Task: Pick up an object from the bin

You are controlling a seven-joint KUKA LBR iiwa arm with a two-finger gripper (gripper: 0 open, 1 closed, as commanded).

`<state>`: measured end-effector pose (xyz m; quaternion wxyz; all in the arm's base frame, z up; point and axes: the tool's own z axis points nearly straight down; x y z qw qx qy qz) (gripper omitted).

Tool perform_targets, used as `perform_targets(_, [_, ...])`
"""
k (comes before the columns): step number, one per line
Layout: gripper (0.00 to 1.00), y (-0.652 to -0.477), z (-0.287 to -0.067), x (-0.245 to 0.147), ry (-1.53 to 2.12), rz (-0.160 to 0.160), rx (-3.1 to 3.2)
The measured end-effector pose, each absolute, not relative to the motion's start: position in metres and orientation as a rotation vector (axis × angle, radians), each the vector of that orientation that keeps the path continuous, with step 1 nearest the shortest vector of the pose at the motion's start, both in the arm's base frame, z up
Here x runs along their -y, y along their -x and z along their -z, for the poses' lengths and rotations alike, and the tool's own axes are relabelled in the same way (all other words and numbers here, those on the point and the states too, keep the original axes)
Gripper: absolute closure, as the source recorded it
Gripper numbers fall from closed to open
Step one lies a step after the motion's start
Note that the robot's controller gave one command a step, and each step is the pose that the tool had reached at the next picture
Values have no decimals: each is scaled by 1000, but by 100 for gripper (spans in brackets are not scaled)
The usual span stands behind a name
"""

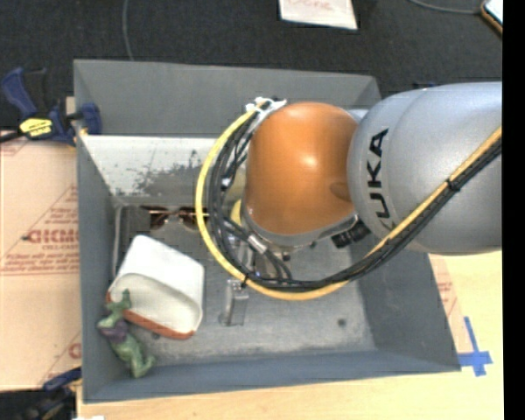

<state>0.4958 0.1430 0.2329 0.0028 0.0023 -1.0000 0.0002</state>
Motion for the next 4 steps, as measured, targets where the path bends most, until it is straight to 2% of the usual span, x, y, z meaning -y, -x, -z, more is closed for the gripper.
perform_targets(1, [0, -498, -237, -142, 1, 2, 3144])
perform_targets(2, [0, -514, -109, -194, 314, 3, 3139])
perform_targets(3, [0, -520, -164, -203, 9, 7, 3160])
perform_targets(4, [0, -514, -102, -208, 627, 9, 3115])
